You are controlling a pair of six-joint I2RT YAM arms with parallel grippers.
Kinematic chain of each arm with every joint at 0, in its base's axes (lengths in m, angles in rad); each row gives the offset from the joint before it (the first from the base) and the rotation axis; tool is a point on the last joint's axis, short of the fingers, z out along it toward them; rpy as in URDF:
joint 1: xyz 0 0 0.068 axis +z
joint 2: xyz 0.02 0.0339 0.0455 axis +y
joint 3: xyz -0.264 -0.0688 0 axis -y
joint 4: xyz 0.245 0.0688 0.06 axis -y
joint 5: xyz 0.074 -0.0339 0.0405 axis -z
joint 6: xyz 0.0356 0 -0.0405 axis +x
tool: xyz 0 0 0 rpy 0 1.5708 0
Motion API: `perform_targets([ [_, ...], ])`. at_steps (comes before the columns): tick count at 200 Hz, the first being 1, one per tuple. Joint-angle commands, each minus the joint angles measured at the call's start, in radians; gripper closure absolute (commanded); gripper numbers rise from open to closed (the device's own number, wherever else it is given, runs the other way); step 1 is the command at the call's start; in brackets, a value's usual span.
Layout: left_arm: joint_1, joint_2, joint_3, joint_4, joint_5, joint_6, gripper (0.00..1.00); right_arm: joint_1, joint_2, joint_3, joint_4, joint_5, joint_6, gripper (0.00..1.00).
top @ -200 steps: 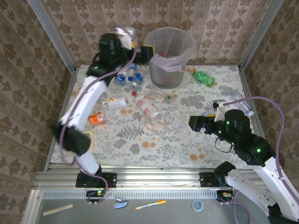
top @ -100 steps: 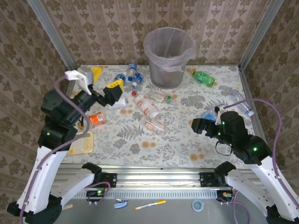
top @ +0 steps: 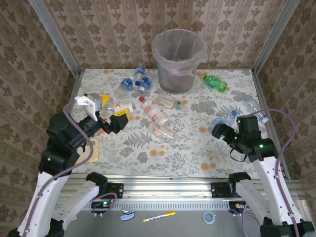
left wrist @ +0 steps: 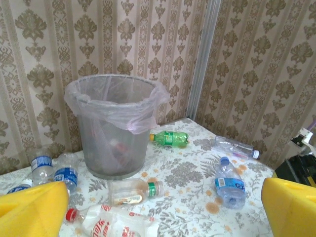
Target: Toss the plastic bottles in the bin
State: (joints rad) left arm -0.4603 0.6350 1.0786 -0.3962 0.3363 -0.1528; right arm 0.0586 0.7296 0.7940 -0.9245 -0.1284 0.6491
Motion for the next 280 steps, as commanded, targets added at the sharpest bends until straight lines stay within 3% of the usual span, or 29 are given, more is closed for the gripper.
perform_targets([
  [1,-0.002,-0.040,-0.028,-0.069,-0.003,0.031,0.00,-0.046,0.045,-0.038,0.038,-0.093,-0.026,0.00],
  [111,-0.002,-0.174,-0.063,-0.182,-0.062,0.030,0.00,-0.189,0.325,-0.070,0.254,-0.112,-0.026,0.00],
  [231,-0.003,-0.234,-0.075,-0.220,-0.111,0.040,0.00,-0.215,0.761,0.019,0.498,-0.091,-0.006,0.00],
  [280,-0.003,-0.235,-0.073,-0.222,-0.111,0.034,0.00,-0.214,0.833,0.009,0.544,-0.103,-0.009,0.10],
])
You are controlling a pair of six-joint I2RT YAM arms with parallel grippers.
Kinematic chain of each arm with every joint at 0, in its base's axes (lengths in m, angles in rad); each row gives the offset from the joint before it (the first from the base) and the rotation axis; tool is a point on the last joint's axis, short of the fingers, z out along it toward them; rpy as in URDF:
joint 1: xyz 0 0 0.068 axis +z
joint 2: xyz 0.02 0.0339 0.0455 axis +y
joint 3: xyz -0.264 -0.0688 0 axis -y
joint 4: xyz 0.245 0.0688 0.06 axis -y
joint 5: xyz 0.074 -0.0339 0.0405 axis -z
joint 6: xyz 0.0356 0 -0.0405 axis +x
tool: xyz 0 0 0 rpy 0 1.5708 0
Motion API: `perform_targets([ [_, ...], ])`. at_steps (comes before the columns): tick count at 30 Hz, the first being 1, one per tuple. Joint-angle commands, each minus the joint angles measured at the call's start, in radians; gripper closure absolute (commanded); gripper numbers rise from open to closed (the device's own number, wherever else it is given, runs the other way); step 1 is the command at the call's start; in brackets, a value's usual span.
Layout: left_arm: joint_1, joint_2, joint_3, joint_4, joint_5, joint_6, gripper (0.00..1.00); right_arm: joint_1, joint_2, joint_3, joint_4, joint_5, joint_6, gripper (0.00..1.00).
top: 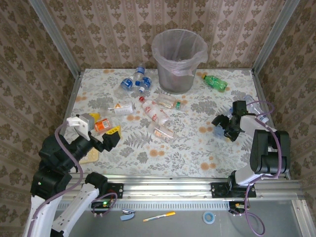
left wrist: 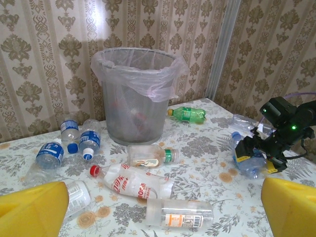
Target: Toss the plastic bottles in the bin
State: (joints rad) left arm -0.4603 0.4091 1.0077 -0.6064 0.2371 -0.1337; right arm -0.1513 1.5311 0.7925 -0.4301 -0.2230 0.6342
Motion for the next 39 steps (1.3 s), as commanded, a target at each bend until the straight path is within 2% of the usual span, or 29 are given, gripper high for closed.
perform_targets([
  [1,-0.003,-0.010,-0.002,-0.013,-0.012,0.015,0.00,-0.004,0.033,0.010,0.050,-0.009,0.005,0.10],
  [13,-0.003,-0.011,-0.012,-0.013,-0.024,0.019,0.00,-0.002,-0.014,-0.027,0.055,-0.013,-0.017,0.33],
  [27,-0.003,-0.012,-0.052,0.013,-0.031,0.011,0.00,0.009,-0.188,-0.070,-0.004,0.020,-0.053,0.37],
  [35,-0.003,-0.012,-0.064,0.026,-0.031,0.007,0.00,0.011,-0.153,-0.067,0.011,-0.007,-0.055,0.51],
  [39,-0.003,-0.015,-0.066,0.020,-0.036,0.011,0.00,0.015,-0.196,-0.066,-0.003,0.003,-0.060,0.53],
])
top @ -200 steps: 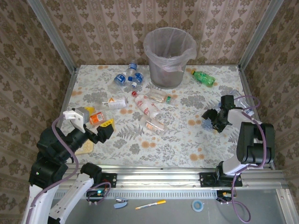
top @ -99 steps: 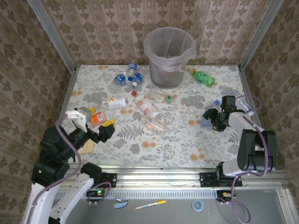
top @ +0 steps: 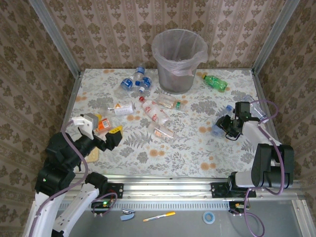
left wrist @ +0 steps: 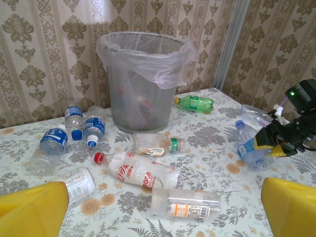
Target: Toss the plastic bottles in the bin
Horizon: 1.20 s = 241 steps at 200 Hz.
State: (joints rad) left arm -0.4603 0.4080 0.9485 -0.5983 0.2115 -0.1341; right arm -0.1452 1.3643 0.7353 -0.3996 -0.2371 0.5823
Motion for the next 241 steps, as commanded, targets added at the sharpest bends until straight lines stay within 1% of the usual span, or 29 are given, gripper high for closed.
perform_targets([
  [1,-0.003,-0.014,-0.009,0.012,-0.010,0.013,0.00,0.010,-0.039,-0.006,-0.043,0.018,-0.012,0.54],
  [38,-0.003,-0.015,-0.030,0.030,-0.005,0.007,0.00,0.017,-0.134,-0.004,-0.067,-0.006,-0.015,0.56],
  [52,-0.003,-0.014,-0.038,0.038,0.007,0.007,0.00,0.025,-0.192,-0.001,-0.074,-0.025,-0.014,0.57],
  [100,-0.002,-0.029,-0.059,0.061,0.034,0.007,0.00,0.066,-0.396,0.019,-0.115,-0.035,-0.018,0.59],
  [156,-0.003,-0.085,-0.096,0.097,0.043,0.007,0.00,0.141,-0.633,0.032,-0.094,-0.086,-0.016,0.65],
  [198,-0.003,-0.110,-0.117,0.103,0.040,-0.001,0.00,0.192,-0.741,0.073,-0.079,-0.141,0.004,0.65],
  [217,-0.003,-0.124,-0.134,0.114,0.011,-0.016,0.00,0.218,-0.787,0.098,-0.061,-0.135,0.002,0.66],
  [241,-0.003,-0.156,-0.157,0.131,-0.019,-0.027,0.00,0.229,-0.797,0.138,-0.039,-0.150,0.002,0.67],
])
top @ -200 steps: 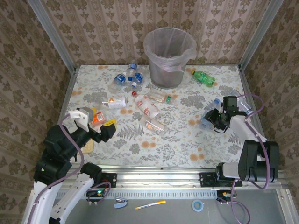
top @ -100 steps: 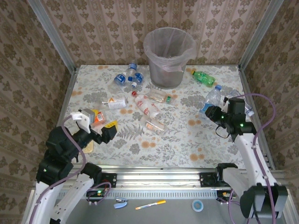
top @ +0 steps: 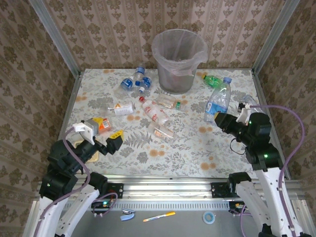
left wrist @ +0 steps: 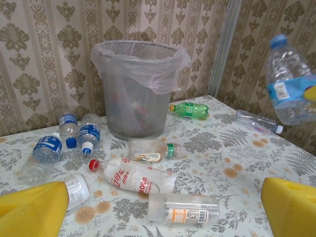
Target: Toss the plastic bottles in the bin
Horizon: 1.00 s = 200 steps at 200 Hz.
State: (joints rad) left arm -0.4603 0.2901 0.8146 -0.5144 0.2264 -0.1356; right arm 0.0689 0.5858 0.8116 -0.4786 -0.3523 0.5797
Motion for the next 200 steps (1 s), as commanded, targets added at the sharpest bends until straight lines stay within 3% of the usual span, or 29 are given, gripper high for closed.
perform_targets([
  [1,-0.003,-0.041,-0.025,0.048,-0.034,-0.027,0.00,0.016,-0.019,0.065,0.046,-0.037,0.006,0.66],
  [97,-0.002,-0.126,-0.114,0.154,-0.062,-0.076,0.00,0.095,-0.017,0.169,0.328,-0.076,0.026,0.66],
  [200,-0.002,-0.114,-0.135,0.201,-0.074,-0.050,0.00,0.121,0.143,0.222,0.398,-0.041,0.003,0.67],
])
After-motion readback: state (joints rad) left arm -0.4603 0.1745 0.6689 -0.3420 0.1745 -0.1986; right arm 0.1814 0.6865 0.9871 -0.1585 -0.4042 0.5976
